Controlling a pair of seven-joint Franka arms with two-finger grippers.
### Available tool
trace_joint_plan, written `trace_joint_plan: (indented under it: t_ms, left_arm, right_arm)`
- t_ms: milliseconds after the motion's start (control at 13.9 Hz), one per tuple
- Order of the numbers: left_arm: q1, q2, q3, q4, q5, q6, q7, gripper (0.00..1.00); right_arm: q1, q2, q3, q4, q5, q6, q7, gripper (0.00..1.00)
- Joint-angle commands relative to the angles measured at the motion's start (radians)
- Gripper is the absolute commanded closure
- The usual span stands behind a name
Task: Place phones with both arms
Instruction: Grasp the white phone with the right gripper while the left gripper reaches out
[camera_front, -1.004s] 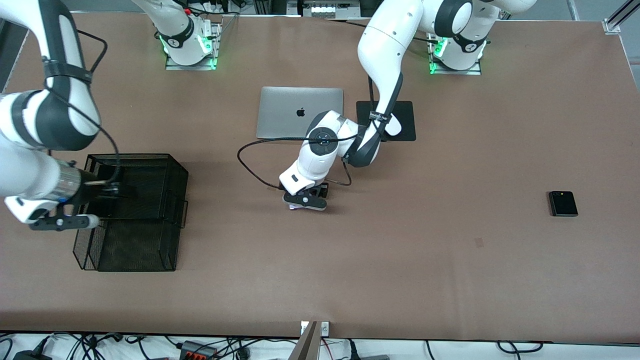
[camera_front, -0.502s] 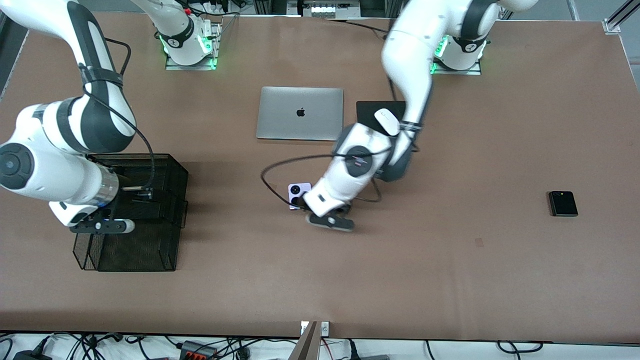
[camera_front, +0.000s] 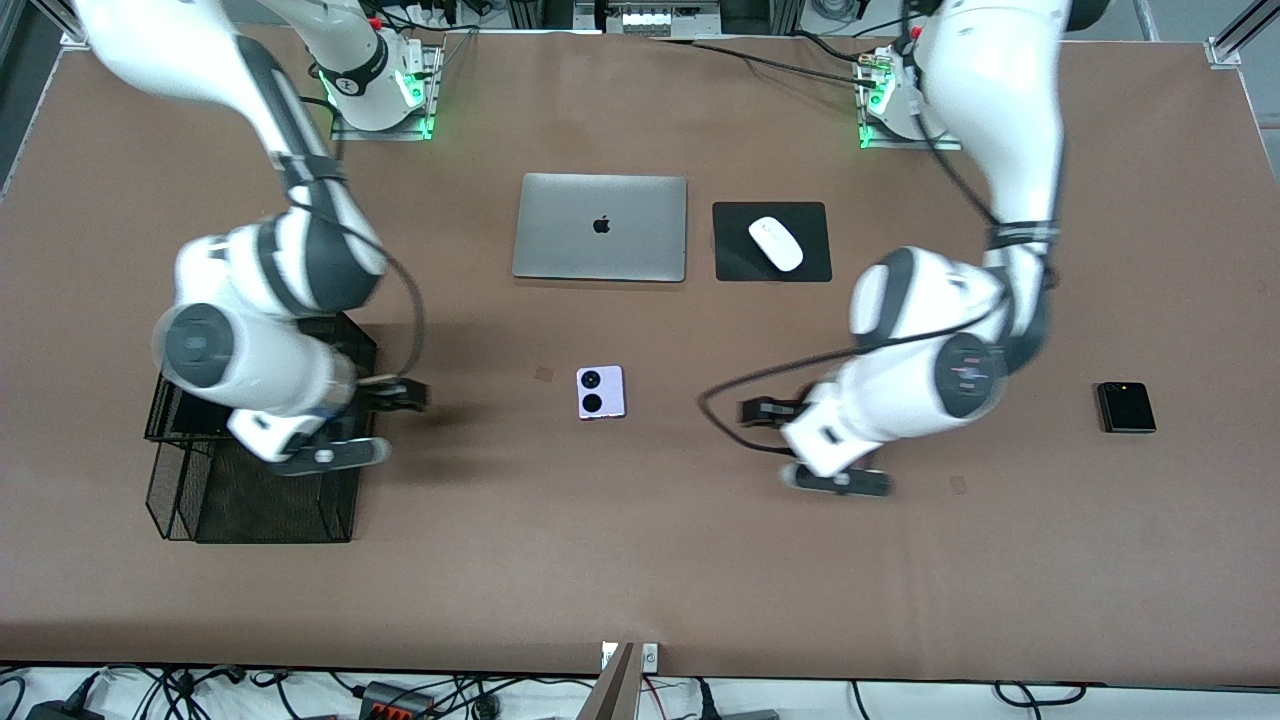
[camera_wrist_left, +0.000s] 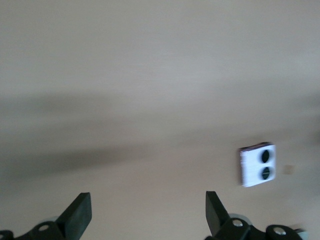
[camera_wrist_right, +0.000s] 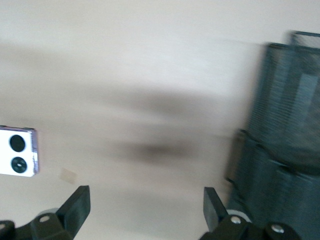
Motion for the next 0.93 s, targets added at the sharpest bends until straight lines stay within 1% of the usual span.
trace_joint_plan:
  t_ms: [0,215,287,430,502,574,645,717,860]
  left_arm:
    - [0.107,-0.123,-0.029,-0.154,0.050,-0.035,0.147,0.00]
    - [0.244,-0.164,-0.035,-0.274,0.079,-0.049,0.331,0.00]
    - [0.278,-0.173,-0.046,-0.291,0.106,-0.047,0.373,0.00]
    - [0.347,-0.189,-0.067,-0.317,0.256,-0.049,0.395,0.00]
    - [0.416,-0.189,-0.093,-0.325,0.277,-0.050,0.399,0.00]
    - [0.482,-0.187,-0.140,-0.330,0.294,-0.043,0.410,0.00]
    - [0.546,-0.183,-0.162,-0.331,0.312,-0.029,0.433,0.00]
    - [0.583,-0.183,-0.171,-0.337,0.315,-0.007,0.459,0.00]
    - [0.609,-0.180,-0.174,-0.337,0.341,0.034,0.497,0.00]
  right_arm:
    - [0.098,0.071,-0.003,0.006,-0.014,0.088,0.031,0.00]
    - [0.178,0.134,-0.008,0.008,-0.020,0.216,0.163,0.00]
    - [0.186,0.152,-0.007,0.008,-0.016,0.240,0.175,0.00]
    - [0.230,0.186,-0.005,0.008,-0.014,0.294,0.219,0.00]
    - [0.254,0.201,-0.007,0.011,-0.016,0.314,0.259,0.00]
    - [0.273,0.216,-0.007,0.023,-0.019,0.328,0.292,0.00]
    - [0.290,0.230,-0.008,0.037,-0.020,0.328,0.309,0.00]
    - [0.301,0.240,-0.008,0.043,-0.020,0.330,0.312,0.00]
    - [0.321,0.253,-0.011,0.052,-0.020,0.331,0.316,0.00]
